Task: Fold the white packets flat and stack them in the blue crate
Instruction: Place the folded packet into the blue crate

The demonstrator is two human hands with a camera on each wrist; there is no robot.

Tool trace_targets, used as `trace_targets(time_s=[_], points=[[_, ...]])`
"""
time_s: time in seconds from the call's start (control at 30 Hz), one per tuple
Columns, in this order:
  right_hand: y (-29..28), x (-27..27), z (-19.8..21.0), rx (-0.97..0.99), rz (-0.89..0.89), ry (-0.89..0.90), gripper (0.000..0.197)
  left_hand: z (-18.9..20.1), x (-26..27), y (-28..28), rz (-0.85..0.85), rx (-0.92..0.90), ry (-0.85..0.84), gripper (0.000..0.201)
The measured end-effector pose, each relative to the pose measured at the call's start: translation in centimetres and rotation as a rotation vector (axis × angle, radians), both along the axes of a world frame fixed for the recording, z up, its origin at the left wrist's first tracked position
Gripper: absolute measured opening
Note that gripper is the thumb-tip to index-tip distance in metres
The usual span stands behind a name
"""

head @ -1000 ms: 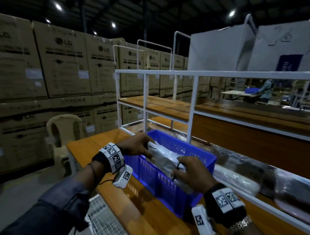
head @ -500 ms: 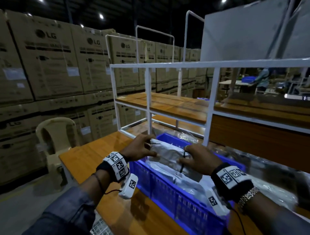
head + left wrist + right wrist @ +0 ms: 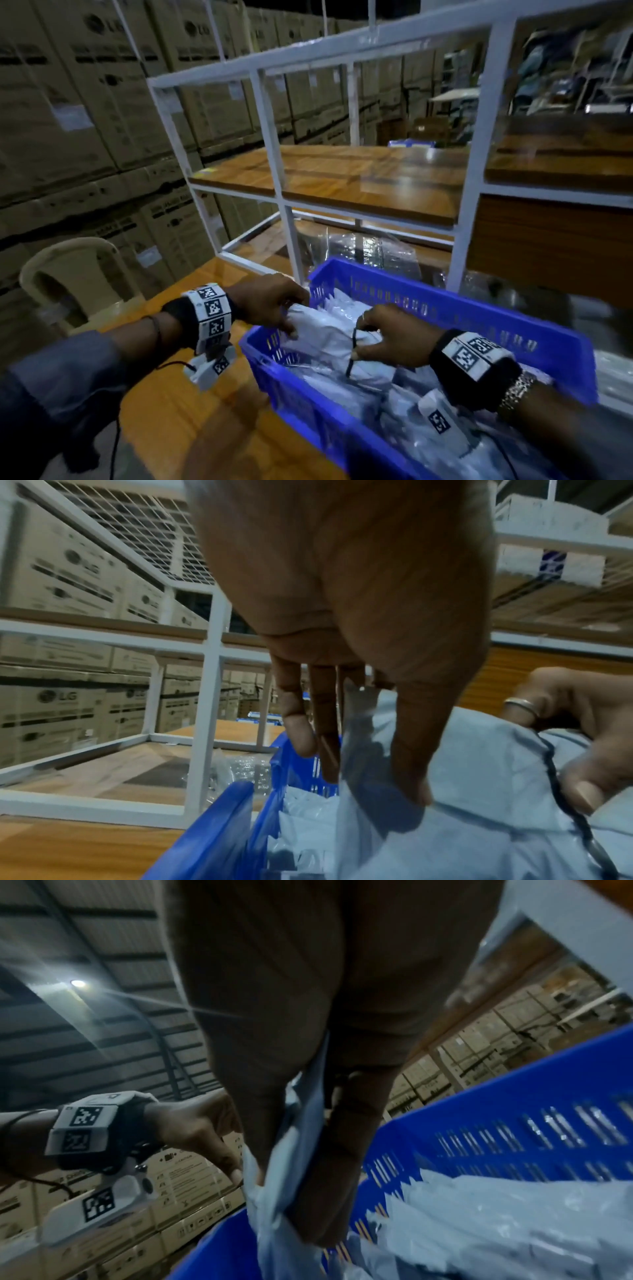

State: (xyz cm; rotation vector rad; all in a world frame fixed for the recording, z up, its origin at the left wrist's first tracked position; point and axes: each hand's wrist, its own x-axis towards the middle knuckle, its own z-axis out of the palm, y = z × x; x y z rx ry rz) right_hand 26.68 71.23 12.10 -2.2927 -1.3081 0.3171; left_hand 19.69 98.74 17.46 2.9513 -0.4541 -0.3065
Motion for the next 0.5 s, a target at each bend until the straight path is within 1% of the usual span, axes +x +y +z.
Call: trace_targets(time_s=[0.03,0.07,0.13,0.2,0.23,0.3,0.37,0.43,0.47,0.5], points=[[0.9,0.6,-0.8,-0.026,-0.013,0.037,0.036,-0.7,1.3,0.7,-0.028,0.014,0.046,0.039],[0.7,0.1,-0.9,-0.06,-0.004,0.036,0.039,-0.8,1.3,0.3,-0.051,0.031,0.08,0.037],[1.4,0.4,-2.2,-0.1,0.025,0.056,0.036,-1.4,2.2,0.4,-0.082,0.043,0.184,0.035],[2.4,0.9,-3.4,-0.124,0.018,0.076,0.045,-1.9,3.7,0.5,-0.138,0.074,0.27,0.033],[2.9,1.0,-3.8,-0.14,0.011,0.093,0.042,-2.2,4.4,0.3,-0.171,0.105,0.31,0.032],[3.8,0.9,-4.8,-0.168,0.02,0.106,0.027,-3.2,5.8,-0.4,-0.24,0.174,0.382,0.034],[4.4,0.5,-5.5,-0.217,0.059,0.079,0.027,-4.5,7.3,-1.0,-0.269,0.245,0.477,0.034],[4.8,0.3,-6.1,-0.272,0.048,0.061,0.037,-6.1,8.6,-1.5,-0.277,0.252,0.58,0.031],[4.8,0.1,-6.2,-0.286,0.07,0.017,0.039,-6.9,9.1,-1.7,-0.295,0.272,0.619,0.03],[4.9,-0.4,-6.0,-0.288,0.076,-0.036,0.037,-7.6,9.4,-1.9,-0.323,0.29,0.635,0.029]])
